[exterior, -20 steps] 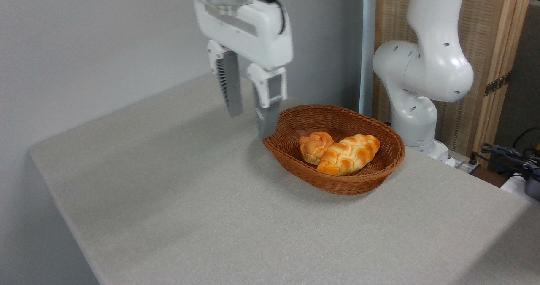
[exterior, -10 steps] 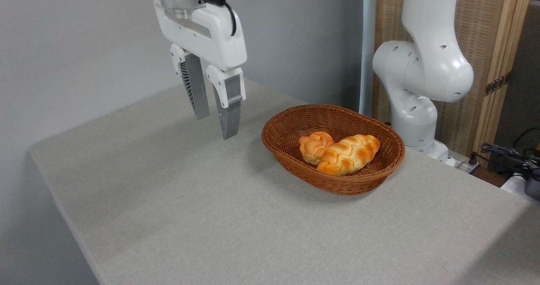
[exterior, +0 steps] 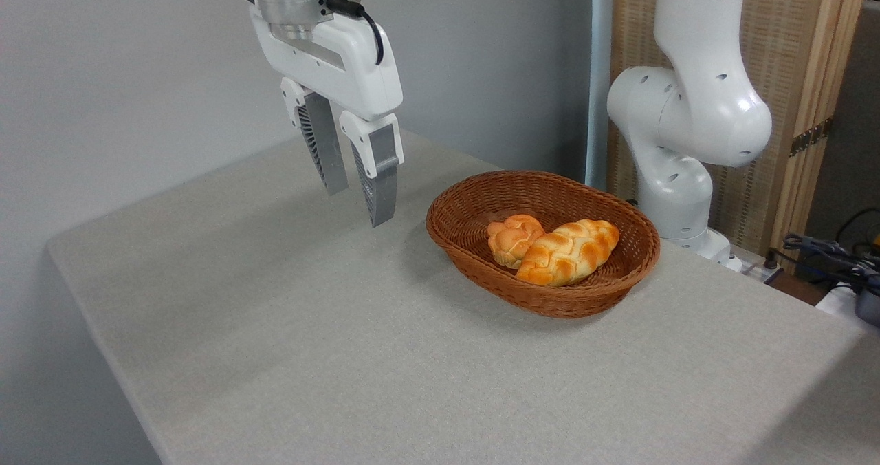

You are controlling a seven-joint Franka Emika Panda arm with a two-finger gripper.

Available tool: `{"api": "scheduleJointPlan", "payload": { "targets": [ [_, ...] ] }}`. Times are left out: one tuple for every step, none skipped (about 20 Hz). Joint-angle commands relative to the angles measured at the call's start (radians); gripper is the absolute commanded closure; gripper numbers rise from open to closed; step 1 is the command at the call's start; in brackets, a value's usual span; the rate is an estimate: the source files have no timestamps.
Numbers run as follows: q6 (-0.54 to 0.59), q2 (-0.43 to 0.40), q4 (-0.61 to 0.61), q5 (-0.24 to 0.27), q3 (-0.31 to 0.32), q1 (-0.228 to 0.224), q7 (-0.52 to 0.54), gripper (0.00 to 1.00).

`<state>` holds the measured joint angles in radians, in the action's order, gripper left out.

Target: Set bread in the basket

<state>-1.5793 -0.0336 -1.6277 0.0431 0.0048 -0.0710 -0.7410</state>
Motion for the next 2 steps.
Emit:
{"api": "scheduleJointPlan", "payload": {
  "targets": [
    [0.015, 0.012, 0.029, 0.003, 0.003, 0.005, 0.017, 0.00],
    [0.015, 0.012, 0.029, 0.001, 0.003, 0.005, 0.017, 0.00]
  ]
}}
